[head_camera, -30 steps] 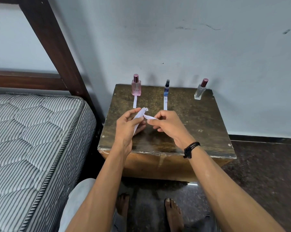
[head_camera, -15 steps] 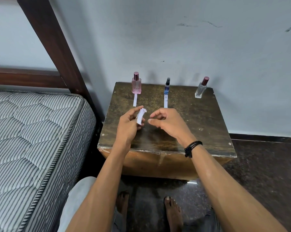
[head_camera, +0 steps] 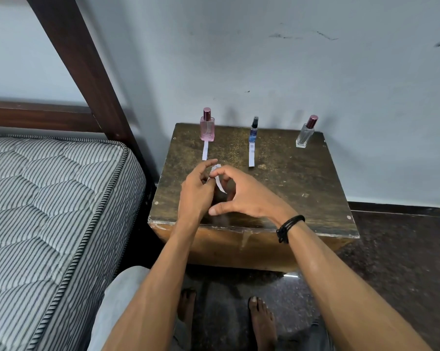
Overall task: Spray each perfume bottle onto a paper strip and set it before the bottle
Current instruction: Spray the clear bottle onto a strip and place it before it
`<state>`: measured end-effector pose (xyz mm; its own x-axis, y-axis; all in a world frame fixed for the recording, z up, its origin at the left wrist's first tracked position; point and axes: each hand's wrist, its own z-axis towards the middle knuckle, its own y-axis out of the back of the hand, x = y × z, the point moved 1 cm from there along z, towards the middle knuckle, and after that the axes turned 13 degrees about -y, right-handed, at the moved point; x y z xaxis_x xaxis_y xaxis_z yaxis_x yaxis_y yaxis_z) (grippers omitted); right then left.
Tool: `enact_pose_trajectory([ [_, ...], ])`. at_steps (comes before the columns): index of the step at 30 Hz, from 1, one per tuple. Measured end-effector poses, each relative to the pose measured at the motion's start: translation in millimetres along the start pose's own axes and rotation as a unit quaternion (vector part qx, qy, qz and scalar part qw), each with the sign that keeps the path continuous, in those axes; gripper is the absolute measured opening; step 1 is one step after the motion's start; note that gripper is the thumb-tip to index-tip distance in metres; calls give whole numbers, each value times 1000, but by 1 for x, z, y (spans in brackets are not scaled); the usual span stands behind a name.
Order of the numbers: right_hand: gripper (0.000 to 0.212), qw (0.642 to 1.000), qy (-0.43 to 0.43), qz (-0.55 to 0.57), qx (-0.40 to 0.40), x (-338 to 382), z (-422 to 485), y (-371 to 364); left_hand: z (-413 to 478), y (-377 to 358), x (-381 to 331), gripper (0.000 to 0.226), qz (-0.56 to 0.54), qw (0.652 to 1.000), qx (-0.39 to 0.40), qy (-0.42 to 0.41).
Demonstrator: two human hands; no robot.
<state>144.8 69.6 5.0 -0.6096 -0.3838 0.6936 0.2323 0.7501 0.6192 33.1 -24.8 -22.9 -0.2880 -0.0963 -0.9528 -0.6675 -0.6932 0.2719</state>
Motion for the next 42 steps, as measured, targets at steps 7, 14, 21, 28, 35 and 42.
enact_pose_trajectory([
  [7,20,988,1,66,-142,-3,6,3,5,0,9,38,-17,1000,-4,2],
  [14,16,972,-43,92,-214,-13,12,9,4,-1,10,32,-14,1000,1,-4],
  [21,13,975,-41,74,-206,-13,12,8,3,-2,6,27,-39,999,12,-10],
  [28,9,980,-47,56,-183,-15,11,14,5,0,8,31,-22,998,63,-19],
  [35,15,970,-87,80,-213,-19,9,25,6,2,10,27,37,998,57,-6],
  [42,27,969,-94,53,-222,-17,7,27,5,1,8,15,128,990,64,-4],
])
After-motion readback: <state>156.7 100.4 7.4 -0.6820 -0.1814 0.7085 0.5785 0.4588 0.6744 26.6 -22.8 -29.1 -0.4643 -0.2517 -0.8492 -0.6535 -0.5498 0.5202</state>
